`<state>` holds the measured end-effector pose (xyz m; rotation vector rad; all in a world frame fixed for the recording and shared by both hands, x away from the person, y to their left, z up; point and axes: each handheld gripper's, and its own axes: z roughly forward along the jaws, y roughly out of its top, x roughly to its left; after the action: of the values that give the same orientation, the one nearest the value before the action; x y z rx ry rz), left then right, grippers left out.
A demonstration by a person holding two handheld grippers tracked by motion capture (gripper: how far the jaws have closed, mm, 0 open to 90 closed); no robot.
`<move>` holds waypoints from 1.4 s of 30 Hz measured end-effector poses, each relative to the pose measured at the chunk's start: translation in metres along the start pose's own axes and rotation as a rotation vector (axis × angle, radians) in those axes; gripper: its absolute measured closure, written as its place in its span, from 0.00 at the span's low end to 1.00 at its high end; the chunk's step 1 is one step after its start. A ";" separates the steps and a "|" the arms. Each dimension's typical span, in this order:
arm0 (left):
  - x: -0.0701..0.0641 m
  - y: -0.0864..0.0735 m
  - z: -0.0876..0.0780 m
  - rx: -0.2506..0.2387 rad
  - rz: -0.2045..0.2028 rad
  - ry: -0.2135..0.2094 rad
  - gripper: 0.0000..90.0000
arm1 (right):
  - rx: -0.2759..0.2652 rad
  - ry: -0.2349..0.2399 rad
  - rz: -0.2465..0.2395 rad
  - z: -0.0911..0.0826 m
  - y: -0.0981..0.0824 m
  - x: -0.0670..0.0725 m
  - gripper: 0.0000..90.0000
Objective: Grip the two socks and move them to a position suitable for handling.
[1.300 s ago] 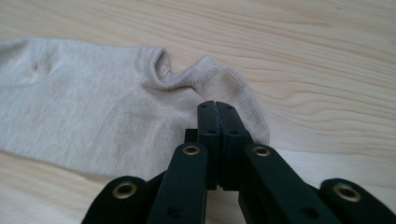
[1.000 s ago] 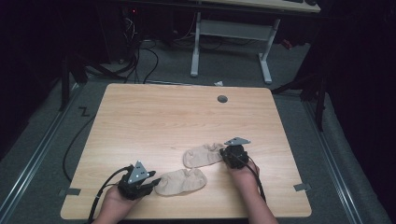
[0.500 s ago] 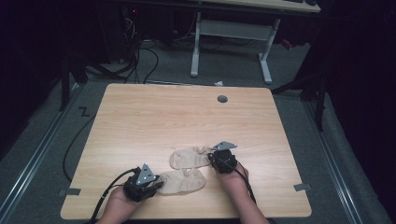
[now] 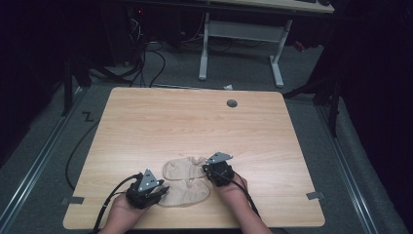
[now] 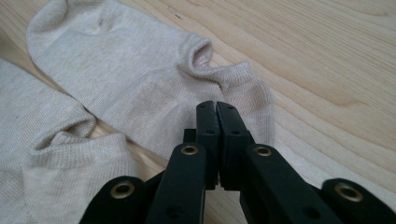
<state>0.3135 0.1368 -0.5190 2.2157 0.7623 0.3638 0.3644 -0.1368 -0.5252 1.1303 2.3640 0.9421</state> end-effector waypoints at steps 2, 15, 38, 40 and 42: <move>0.000 -0.001 0.001 0.008 -0.001 0.000 0.75 | -0.001 0.004 -0.008 0.000 0.000 0.001 0.98; 0.002 0.009 0.006 -0.045 0.002 0.047 0.70 | -0.035 0.031 -0.015 -0.005 0.003 0.003 0.93; 0.037 0.015 0.036 -0.030 -0.151 0.120 0.97 | -0.029 0.036 0.072 -0.002 -0.007 -0.017 0.97; 0.036 0.016 0.033 -0.041 -0.145 0.123 0.97 | -0.023 0.023 0.052 -0.003 -0.007 -0.015 0.97; 0.034 0.018 0.029 -0.067 -0.142 0.128 0.97 | -0.033 0.010 0.040 -0.005 -0.007 -0.013 0.97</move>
<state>0.3612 0.1317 -0.5246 2.0772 0.9573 0.4571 0.3660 -0.1522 -0.5258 1.1668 2.3331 0.9981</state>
